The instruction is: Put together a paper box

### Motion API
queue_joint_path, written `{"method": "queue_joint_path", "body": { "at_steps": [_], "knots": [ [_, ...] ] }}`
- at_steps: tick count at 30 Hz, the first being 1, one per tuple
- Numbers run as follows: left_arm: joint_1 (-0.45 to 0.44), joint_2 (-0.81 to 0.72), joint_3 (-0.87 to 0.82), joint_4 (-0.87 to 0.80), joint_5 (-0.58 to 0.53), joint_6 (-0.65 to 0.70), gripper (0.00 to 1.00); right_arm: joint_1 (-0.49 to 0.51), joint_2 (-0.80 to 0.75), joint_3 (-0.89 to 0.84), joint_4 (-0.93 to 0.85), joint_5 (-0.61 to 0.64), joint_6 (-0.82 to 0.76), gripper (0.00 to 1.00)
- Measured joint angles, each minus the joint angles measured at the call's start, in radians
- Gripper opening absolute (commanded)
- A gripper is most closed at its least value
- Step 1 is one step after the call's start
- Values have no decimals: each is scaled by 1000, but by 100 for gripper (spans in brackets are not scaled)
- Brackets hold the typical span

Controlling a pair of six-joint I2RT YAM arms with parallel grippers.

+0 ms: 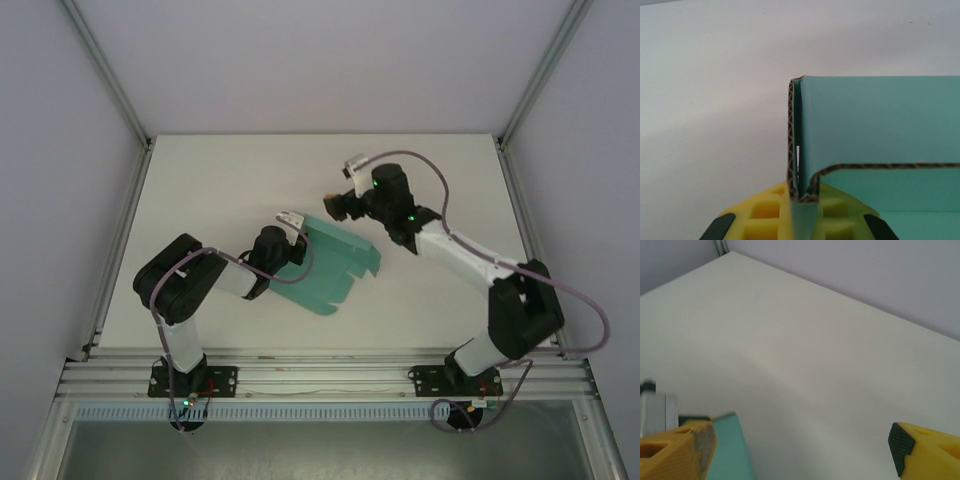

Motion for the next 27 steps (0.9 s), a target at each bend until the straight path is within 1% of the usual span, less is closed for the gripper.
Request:
{"method": "queue_joint_path", "body": {
  "at_steps": [3,11,13,16,18,20,23,27],
  "knots": [
    [-5,6,-2,13,3,-1,0,0,78,57,-21,-8,28,88],
    [-10,19,-4,39,6,-8,0,5,217,63,-72,-64,46,85],
    [-10,22,-4,45,6,-11,6,8,234,63,-77,-68,45,84],
    [-10,24,-4,50,6,-19,8,10,241,61,-70,-73,37,83],
    [-10,25,-4,50,2,-28,8,13,240,45,-44,-73,26,83],
    [-10,25,-6,52,1,-39,14,19,232,17,-2,-67,4,82],
    [-10,25,-10,56,0,-54,18,40,207,-43,72,-35,-42,82],
    [-8,25,-10,50,-3,-68,20,79,190,-97,160,18,-95,82]
  ]
}}
